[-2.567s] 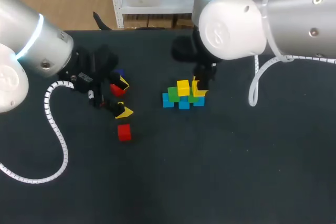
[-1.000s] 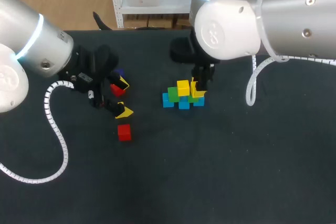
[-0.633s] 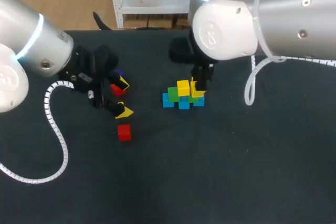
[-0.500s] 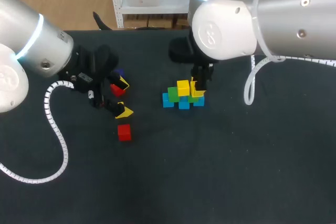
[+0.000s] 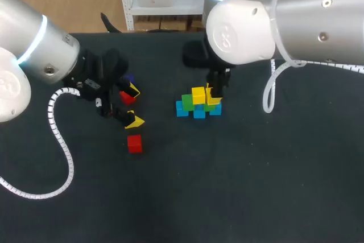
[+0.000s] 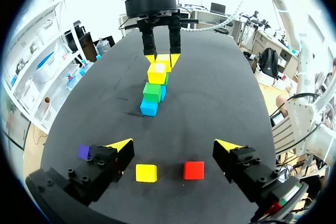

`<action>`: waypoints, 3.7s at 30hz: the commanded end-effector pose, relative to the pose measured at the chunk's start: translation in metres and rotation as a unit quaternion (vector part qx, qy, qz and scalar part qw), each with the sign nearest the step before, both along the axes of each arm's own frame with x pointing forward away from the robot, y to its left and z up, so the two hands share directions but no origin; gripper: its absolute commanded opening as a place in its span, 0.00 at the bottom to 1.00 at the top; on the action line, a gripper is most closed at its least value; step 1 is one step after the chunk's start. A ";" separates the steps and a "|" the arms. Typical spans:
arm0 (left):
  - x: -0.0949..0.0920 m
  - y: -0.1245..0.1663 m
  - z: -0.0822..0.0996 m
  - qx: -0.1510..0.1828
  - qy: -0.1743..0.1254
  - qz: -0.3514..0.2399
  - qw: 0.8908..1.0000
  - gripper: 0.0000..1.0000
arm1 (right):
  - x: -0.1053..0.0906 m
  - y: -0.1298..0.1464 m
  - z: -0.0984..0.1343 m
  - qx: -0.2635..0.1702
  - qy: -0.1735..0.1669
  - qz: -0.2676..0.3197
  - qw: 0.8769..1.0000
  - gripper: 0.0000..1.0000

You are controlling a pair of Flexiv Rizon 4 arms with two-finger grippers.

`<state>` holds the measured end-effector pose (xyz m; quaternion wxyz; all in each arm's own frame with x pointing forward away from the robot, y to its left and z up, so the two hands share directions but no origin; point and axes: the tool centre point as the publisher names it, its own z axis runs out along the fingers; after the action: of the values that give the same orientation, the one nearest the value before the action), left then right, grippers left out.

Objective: Place the blue cubes, place green cubes on the blue cubes, place the yellow cubes on the green cubes, then place the red cubes on the yellow cubes, and place purple cube on the red cubes.

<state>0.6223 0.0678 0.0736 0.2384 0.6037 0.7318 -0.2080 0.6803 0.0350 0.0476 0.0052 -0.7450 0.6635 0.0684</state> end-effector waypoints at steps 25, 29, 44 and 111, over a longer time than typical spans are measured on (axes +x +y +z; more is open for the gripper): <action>0.000 0.001 -0.001 -0.003 -0.001 -0.001 1.000 1.00 | 0.004 0.000 0.002 0.003 -0.007 -0.009 1.000 1.00; 0.000 0.001 -0.001 -0.003 -0.001 -0.001 1.000 1.00 | 0.010 -0.007 0.007 0.011 -0.018 -0.024 0.999 1.00; 0.000 0.001 -0.001 -0.003 -0.001 -0.001 1.000 1.00 | 0.032 -0.054 0.029 0.091 -0.040 -0.096 0.990 1.00; 0.000 0.001 -0.001 -0.003 -0.001 -0.001 1.000 1.00 | -0.004 -0.131 0.080 0.370 -0.069 -0.121 0.919 1.00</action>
<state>0.6223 0.0678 0.0736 0.2384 0.6036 0.7318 -0.2080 0.6877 -0.0970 0.1235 0.3300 -0.6106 0.6656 0.2744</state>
